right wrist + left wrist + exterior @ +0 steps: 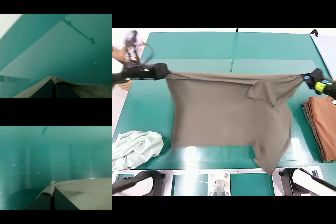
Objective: Fold the shirts.
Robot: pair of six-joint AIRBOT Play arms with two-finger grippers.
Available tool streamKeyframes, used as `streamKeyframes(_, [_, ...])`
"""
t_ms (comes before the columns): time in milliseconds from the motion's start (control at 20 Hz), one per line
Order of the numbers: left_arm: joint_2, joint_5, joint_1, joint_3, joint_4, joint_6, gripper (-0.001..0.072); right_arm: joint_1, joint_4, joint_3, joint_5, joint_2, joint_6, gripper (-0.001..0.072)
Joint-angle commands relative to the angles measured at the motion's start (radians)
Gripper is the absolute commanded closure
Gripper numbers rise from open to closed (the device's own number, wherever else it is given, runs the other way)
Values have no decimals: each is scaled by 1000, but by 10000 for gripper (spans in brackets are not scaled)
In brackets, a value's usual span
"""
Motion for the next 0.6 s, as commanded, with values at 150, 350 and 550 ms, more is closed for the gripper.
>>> streamKeyframes(150, [-447, 103, 1, 282, -200, 58, 687, 34, 111, 478, 83, -590, -24, 697])
streamKeyframes(350, [-539, 103, 1, 462, -274, 57, 687, 57, 110, 763, 88, -715, 36, 697])
streamKeyframes(550, [-546, 105, 1, 510, -289, 49, 687, 84, 93, 864, 84, -733, 51, 697])
